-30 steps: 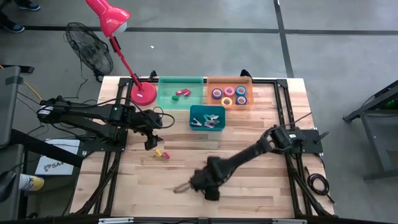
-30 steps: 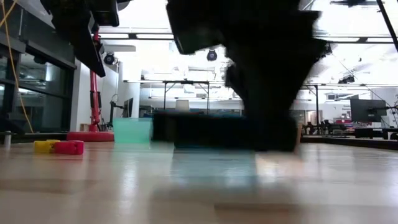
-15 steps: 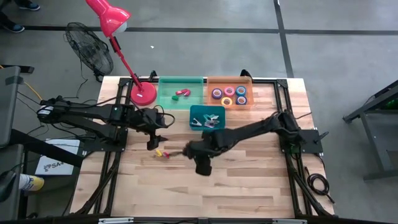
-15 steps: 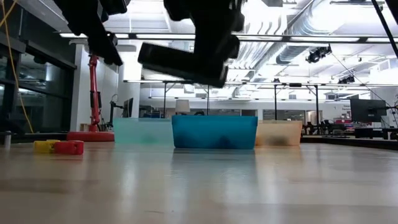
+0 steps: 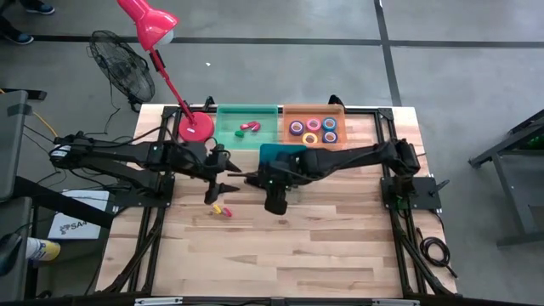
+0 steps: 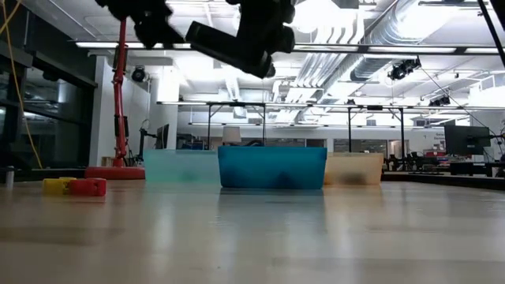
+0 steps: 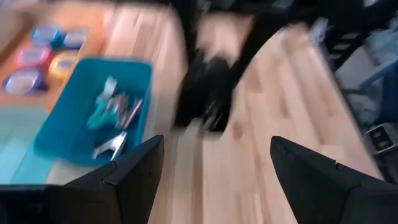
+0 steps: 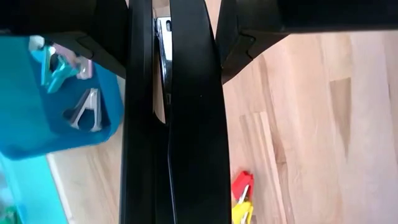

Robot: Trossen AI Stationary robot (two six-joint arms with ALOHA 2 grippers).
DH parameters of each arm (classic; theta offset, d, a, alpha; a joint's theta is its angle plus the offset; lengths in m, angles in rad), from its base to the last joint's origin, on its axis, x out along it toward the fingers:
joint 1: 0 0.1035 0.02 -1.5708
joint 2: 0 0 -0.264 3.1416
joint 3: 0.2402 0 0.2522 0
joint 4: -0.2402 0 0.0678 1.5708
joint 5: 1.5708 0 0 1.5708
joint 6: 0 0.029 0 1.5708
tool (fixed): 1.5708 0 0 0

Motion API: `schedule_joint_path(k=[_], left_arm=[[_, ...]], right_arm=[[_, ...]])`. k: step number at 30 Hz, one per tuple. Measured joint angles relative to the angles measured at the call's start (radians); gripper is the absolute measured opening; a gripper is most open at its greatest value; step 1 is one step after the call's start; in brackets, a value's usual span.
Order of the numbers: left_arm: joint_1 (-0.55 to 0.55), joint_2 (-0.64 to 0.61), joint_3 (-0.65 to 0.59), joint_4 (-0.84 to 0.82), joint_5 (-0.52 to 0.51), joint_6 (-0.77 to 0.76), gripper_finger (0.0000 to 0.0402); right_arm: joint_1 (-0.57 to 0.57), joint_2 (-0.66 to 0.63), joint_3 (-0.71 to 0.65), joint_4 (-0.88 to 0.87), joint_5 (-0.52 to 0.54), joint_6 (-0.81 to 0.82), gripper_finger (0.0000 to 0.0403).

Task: Pick and place Stapler, Stapler remover, tape
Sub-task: Put the black stapler into the green bin

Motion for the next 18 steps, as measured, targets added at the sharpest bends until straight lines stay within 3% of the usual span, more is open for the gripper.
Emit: schedule_joint_path(k=[6, 18], left_arm=[[0.000, 0.000, 0.000, 0.092, 0.030, 0.060, 0.0289], [0.000, -0.002, 0.000, 0.094, -0.006, 0.067, 0.0289]], right_arm=[[-0.023, 0.004, 0.000, 0.049, -0.014, -0.086, 0.0162], [-0.028, 0.005, -0.003, 0.110, -0.029, -0.149, 0.0162]])
